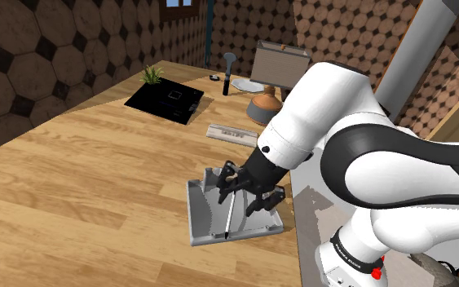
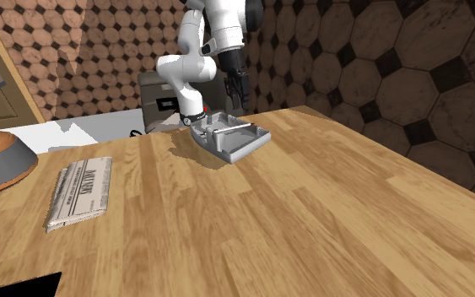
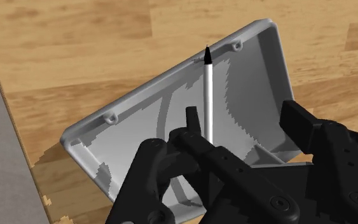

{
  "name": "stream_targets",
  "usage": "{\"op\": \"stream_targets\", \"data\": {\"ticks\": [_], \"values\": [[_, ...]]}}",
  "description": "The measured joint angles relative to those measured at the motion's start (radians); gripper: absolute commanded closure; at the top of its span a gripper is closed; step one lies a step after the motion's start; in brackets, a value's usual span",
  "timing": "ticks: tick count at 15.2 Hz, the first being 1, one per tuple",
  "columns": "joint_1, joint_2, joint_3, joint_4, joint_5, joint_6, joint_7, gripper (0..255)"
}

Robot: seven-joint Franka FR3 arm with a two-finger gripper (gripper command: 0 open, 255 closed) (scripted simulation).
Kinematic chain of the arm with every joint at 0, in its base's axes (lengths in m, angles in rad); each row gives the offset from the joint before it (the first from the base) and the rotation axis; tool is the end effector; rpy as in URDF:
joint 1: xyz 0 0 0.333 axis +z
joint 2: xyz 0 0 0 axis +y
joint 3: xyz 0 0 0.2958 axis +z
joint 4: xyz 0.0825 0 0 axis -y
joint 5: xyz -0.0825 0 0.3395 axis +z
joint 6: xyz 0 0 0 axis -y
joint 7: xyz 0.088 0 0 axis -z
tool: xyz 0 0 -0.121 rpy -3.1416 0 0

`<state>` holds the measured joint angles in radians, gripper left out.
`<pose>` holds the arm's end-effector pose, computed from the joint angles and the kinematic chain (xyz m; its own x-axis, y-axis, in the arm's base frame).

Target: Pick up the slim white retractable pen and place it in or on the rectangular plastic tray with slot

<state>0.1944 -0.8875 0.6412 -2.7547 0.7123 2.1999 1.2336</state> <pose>0.2024 0.2525 0.4271 0.6382 -0.7651 -0.0853 -0.7482 -0.5903 -0.3029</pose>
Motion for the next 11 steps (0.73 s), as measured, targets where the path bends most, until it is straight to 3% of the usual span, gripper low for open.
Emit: {"op": "stream_targets", "data": {"ticks": [4, 8, 11], "values": [[0.000, 0.000, 0.000, 0.000, 0.000, 0.000, 0.000, 0], [0.002, -0.075, -0.068, 0.041, -0.053, -0.118, 0.017, 0], [-0.001, -0.089, -0.086, 0.057, -0.069, -0.151, 0.021, 0]]}}
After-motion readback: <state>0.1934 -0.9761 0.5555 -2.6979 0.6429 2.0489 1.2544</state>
